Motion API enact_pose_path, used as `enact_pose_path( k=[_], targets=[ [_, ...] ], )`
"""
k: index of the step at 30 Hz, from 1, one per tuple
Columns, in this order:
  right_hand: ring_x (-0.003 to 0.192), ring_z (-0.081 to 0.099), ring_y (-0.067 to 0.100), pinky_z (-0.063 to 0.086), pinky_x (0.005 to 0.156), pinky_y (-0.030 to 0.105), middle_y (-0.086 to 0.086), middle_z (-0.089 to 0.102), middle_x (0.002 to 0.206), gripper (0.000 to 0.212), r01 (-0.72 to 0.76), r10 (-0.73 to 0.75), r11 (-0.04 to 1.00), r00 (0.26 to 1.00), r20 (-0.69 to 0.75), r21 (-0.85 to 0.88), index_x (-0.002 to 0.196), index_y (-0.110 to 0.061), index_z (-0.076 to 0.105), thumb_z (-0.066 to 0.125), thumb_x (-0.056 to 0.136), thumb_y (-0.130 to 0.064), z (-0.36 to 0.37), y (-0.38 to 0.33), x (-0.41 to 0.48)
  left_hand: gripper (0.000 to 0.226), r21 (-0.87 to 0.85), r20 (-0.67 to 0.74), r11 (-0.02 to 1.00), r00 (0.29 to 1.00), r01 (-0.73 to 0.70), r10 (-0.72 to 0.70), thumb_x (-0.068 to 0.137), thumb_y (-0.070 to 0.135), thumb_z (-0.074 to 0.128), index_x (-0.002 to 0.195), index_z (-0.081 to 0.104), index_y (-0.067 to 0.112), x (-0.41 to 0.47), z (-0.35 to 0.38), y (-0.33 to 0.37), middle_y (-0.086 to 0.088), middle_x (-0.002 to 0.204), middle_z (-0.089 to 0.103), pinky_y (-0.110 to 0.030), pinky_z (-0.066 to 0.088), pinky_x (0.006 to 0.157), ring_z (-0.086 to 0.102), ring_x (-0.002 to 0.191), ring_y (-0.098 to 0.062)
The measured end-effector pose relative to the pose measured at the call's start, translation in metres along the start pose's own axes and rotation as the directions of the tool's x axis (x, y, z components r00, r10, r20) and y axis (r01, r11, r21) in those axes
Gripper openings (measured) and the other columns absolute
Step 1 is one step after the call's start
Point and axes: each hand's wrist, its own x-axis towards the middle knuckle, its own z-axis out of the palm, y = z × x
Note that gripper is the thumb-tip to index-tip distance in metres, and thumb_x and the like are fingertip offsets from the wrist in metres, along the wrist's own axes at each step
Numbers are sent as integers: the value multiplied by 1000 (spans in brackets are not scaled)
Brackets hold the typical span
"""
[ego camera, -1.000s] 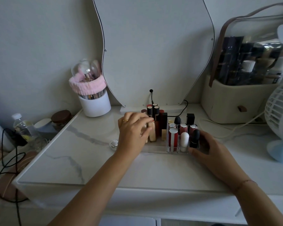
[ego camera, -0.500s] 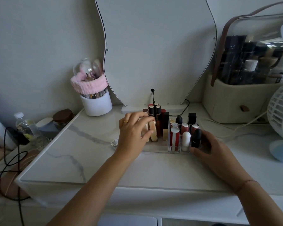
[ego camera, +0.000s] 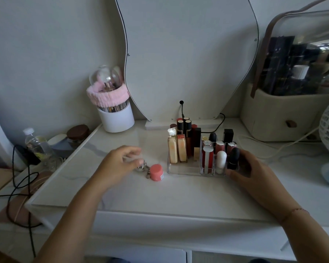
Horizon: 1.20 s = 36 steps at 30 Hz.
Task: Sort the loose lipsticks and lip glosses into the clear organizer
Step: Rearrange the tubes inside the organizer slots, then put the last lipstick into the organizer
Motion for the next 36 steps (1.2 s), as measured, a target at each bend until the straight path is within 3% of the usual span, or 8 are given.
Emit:
enact_pose_path(
  k=[2, 4, 9, 13, 18, 23, 28, 36],
  targets=[
    [95, 52, 5, 36, 71, 15, -16, 55, 106, 60, -7, 7, 1000, 1000, 7, -21, 130, -31, 45, 70, 76, -38, 0, 0, 0, 41, 14, 138, 999, 990, 29, -31, 75, 13, 78, 109, 64, 32, -4, 0, -8, 11, 109, 65, -25, 46, 93, 62, 100, -2],
    [95, 52, 5, 37, 73, 18, -16, 53, 106, 61, -13, 14, 999, 1000, 8, -30, 131, -30, 44, 70, 76, -38, 0, -1, 0, 45, 36, 160, 999, 987, 6, -12, 73, 9, 78, 108, 64, 34, -5, 5, -10, 10, 111, 64, -22, 47, 90, 63, 97, -4],
    [93, 53, 4, 34, 69, 8, -17, 55, 105, 59, -13, 13, 1000, 1000, 8, -19, 130, -31, 45, 71, 76, -37, -1, -1, -1, 41, 42, -7, 998, 999, -41, 41, 73, 12, 77, 95, 62, 43, -7, 12, -8, 14, 98, 66, -18, 45, 82, 62, 90, -3],
    [92, 53, 2, 34, 68, 6, -18, 56, 103, 58, -5, 5, 1000, 1000, 4, -11, 128, -32, 46, 71, 76, -35, -1, -2, -1, 39, -149, -147, 983, 986, -106, 84, 73, 18, 76, 101, 65, 43, -7, 3, 13, 14, 99, 68, -15, 44, 82, 61, 88, 0],
    [86, 52, -6, 35, 68, 7, -19, 57, 101, 57, 2, -2, 1000, 1000, -2, -1, 127, -32, 47, 72, 76, -33, -2, -4, -2, 37, -258, -198, 944, 968, -205, 156, 70, 27, 73, 103, 66, 42, -3, 10, 56, 10, 96, 70, -16, 49, 80, 66, 89, -8],
    [89, 51, -12, 35, 69, 5, -24, 55, 101, 57, 4, -4, 1000, 1000, -4, 14, 127, -34, 47, 72, 76, -34, -1, -3, -1, 39, -251, -224, 935, 954, -252, 198, 69, 16, 78, 99, 62, 35, -2, 38, 75, 5, 95, 70, -26, 52, 85, 67, 89, -10],
    [95, 55, 1, 35, 70, 6, -18, 58, 105, 57, 8, -8, 1000, 1000, -3, 20, 128, -33, 47, 71, 76, -36, -1, -1, -1, 40, -133, -284, 949, 929, -284, 238, 69, 13, 80, 100, 61, 29, -7, 68, 73, 11, 90, 66, -5, 42, 76, 61, 85, 1],
    [98, 54, 4, 38, 74, 14, -16, 57, 106, 59, -7, 7, 1000, 1000, 5, 14, 129, -30, 46, 71, 77, -35, 0, -1, -1, 40, 156, -392, 944, 858, -292, 331, 66, 17, 83, 100, 62, 16, -6, 87, 66, 4, 97, 59, -5, 37, 74, 55, 87, -12]
  ],
)
